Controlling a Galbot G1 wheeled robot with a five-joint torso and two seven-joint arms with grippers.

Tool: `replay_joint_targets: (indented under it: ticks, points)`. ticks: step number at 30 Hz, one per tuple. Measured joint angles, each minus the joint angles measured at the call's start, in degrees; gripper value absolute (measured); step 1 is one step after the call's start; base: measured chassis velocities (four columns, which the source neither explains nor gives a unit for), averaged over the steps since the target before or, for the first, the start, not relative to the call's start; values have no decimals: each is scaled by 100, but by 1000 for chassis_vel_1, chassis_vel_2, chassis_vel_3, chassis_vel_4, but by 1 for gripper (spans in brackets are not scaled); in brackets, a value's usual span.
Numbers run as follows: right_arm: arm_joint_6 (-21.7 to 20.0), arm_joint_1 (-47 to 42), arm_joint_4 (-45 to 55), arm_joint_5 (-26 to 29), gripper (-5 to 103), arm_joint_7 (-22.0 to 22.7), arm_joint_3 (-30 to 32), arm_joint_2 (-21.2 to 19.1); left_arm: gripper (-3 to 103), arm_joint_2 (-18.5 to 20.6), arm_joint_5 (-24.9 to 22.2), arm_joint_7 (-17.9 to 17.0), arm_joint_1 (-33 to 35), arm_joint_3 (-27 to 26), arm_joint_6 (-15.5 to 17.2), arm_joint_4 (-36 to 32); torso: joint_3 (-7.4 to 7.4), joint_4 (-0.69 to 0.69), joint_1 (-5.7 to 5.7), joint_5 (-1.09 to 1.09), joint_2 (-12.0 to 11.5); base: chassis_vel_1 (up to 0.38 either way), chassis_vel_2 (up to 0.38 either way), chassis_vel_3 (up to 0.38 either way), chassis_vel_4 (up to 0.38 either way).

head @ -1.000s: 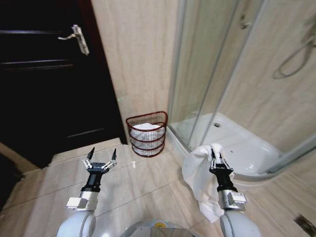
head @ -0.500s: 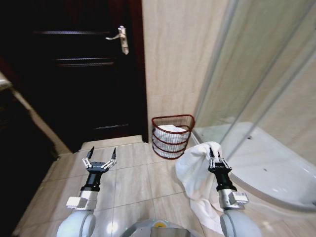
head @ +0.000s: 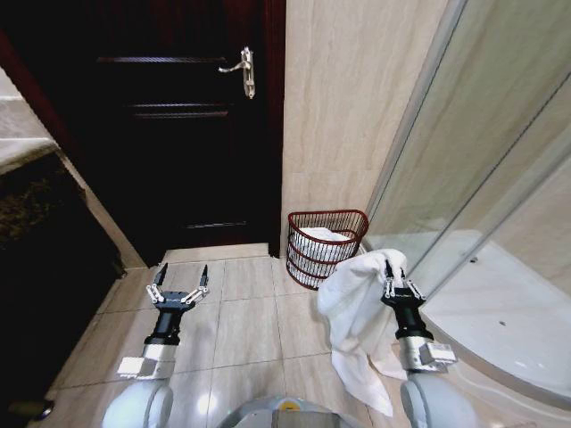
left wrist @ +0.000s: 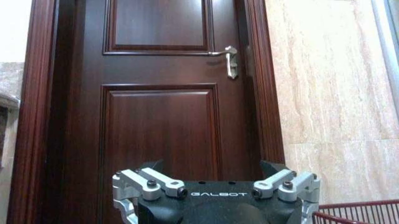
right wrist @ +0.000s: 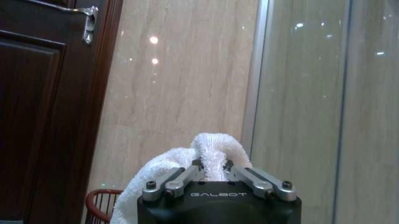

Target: Discard the used towel into the hamper.

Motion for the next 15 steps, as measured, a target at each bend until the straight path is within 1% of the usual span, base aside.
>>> replay_joint_targets:
  ticks: [4,7,9,15]
  points:
    - [39,-19,-20,-75,12,-38,-53,44,100,-6,2,0,5,2,-3,13,1,0,0,0,0,-134,145,146,-150]
    - [52,-44,-31,-134,12,-27,-76,68,100,-9,11,2,5,7,-19,35,1,0,1,1,0,-204,194,198,-176]
    - [59,-57,-31,-179,12,69,-91,76,100,3,7,3,10,7,-29,57,1,0,1,0,0,-230,216,214,-195]
    - [41,-103,15,-175,12,141,-83,62,100,12,-7,5,9,2,-59,87,3,0,5,-1,0,-220,221,202,-204]
